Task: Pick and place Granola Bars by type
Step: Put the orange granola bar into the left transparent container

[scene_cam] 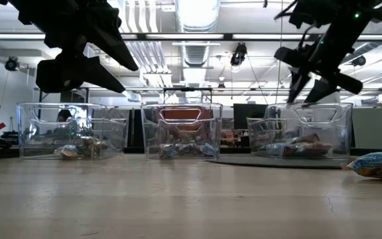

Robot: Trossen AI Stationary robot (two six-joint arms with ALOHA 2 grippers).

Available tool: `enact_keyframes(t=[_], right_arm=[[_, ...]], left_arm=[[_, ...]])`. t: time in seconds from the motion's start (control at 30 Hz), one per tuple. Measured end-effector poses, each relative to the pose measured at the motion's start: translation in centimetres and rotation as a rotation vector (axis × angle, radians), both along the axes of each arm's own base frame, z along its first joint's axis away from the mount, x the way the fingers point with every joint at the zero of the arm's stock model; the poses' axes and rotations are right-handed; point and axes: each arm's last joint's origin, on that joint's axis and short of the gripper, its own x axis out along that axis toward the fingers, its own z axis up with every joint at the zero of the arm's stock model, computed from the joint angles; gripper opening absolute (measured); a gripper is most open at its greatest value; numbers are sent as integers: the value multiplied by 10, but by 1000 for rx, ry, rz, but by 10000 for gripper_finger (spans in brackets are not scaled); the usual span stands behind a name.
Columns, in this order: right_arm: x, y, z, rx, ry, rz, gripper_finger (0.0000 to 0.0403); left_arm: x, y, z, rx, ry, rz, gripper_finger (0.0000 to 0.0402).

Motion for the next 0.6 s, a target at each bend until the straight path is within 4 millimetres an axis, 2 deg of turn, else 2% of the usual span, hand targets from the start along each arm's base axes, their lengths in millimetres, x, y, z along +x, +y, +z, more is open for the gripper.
enact_keyframes(t=[0.13, 0.3, 0.4, 0.6], right_arm=[[10, 12, 18, -57, -30, 168, 198], [23, 50, 38, -87, -90, 523, 214], [25, 77, 36, -41, -85, 621, 214], [26, 129, 14, 103, -44, 655, 214]], left_arm=[[0, 0, 0, 0, 0, 0, 165], [0, 0, 0, 6, 1, -5, 165], [0, 0, 0, 16, 2, -13, 165], [2, -1, 3, 26, -30, -32, 165]])
